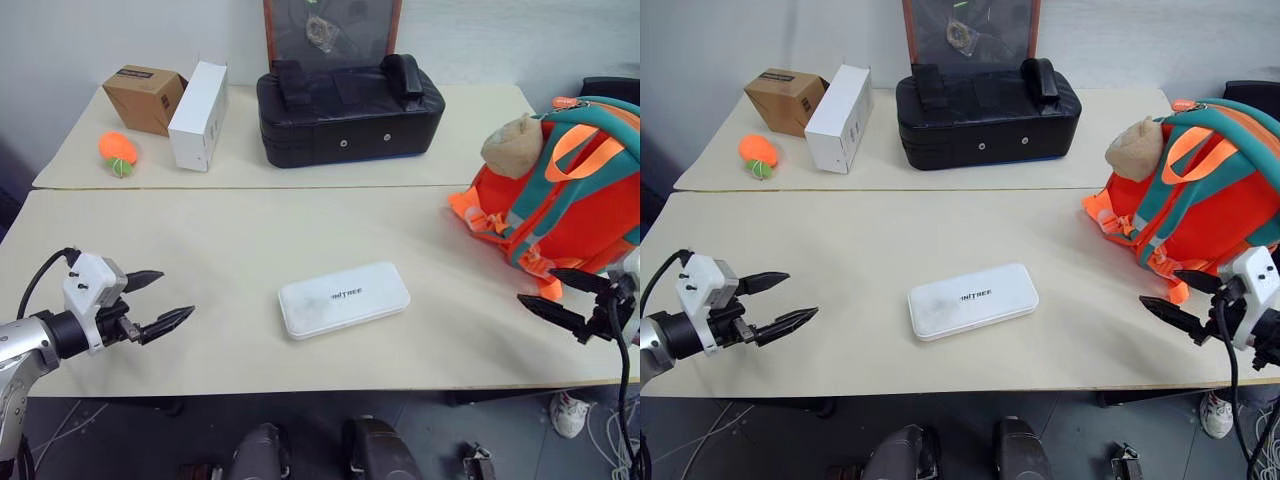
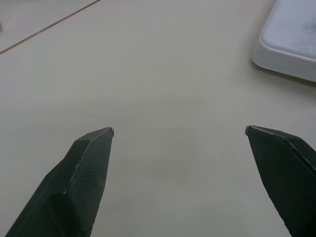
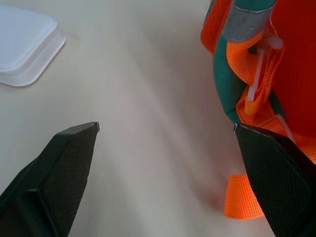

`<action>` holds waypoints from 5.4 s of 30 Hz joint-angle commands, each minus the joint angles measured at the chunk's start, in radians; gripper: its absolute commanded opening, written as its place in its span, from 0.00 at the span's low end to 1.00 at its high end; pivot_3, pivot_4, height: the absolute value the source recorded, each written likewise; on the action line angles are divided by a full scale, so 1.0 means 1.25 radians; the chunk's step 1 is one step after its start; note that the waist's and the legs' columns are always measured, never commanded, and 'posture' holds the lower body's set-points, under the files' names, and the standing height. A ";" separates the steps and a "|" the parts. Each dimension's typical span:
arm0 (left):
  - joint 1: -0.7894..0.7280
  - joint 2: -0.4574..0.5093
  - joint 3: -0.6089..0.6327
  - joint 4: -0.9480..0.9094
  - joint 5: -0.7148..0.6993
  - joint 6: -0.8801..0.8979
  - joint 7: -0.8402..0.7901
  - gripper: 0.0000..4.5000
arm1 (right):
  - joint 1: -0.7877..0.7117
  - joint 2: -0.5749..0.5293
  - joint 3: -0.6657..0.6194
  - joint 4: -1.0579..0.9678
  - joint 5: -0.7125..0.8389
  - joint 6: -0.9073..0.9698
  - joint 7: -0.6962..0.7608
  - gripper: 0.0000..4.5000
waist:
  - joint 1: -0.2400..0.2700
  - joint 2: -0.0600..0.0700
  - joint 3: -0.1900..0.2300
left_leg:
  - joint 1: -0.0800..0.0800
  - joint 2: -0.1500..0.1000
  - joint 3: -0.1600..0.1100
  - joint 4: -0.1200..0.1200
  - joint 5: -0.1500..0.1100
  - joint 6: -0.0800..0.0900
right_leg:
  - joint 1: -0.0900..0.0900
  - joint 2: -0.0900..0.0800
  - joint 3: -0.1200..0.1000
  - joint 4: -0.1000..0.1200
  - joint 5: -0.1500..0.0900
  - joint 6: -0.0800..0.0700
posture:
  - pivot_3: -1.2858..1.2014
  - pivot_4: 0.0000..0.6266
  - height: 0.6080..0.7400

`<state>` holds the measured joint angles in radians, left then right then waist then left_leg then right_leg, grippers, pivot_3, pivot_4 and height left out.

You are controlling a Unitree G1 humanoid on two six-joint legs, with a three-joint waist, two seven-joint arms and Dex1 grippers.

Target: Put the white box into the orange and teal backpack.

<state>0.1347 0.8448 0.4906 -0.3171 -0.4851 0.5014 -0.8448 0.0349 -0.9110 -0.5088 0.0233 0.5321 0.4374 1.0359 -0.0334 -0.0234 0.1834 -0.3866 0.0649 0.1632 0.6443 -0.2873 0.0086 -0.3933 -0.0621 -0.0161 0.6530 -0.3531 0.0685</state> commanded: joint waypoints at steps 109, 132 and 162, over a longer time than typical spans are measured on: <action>-0.746 -0.475 -0.258 0.583 -0.231 0.876 0.193 1.00 | -0.233 0.134 0.442 -0.041 -0.237 -0.175 0.072 0.00 | 0.026 -0.001 0.000 | 0.000 -0.002 -0.004 0.010 0.008 -0.005 | 0.003 0.000 -0.003 0.007 0.002 0.003 | 0.52 0.24 1.00; -0.800 -0.428 -0.369 0.629 -0.180 0.823 0.070 0.96 | -0.222 0.150 0.449 -0.043 -0.258 -0.195 0.063 0.00 | 0.021 -0.001 0.000 | -0.001 -0.002 -0.003 0.010 0.008 -0.005 | 0.001 0.001 -0.003 0.008 0.001 0.003 | 0.52 0.24 1.00; -0.622 -0.385 0.145 0.165 -0.438 0.890 0.231 0.30 | 0.075 0.175 -0.100 -0.325 0.115 0.168 -0.222 0.57 | 0.004 -0.001 0.000 | -0.001 -0.001 -0.004 0.005 0.008 -0.006 | 0.001 0.001 -0.002 0.006 0.001 0.003 | 0.52 0.24 1.00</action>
<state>-0.6405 0.3686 0.5946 -0.0340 -0.9510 1.6180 -0.5851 0.1266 -0.6950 -0.5502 -0.3281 0.6148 0.6078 0.7991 -0.0282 -0.0245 0.1832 -0.3883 0.0631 0.1585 0.6503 -0.2771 0.0011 -0.3928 -0.0608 -0.0186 0.6605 -0.3513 0.0721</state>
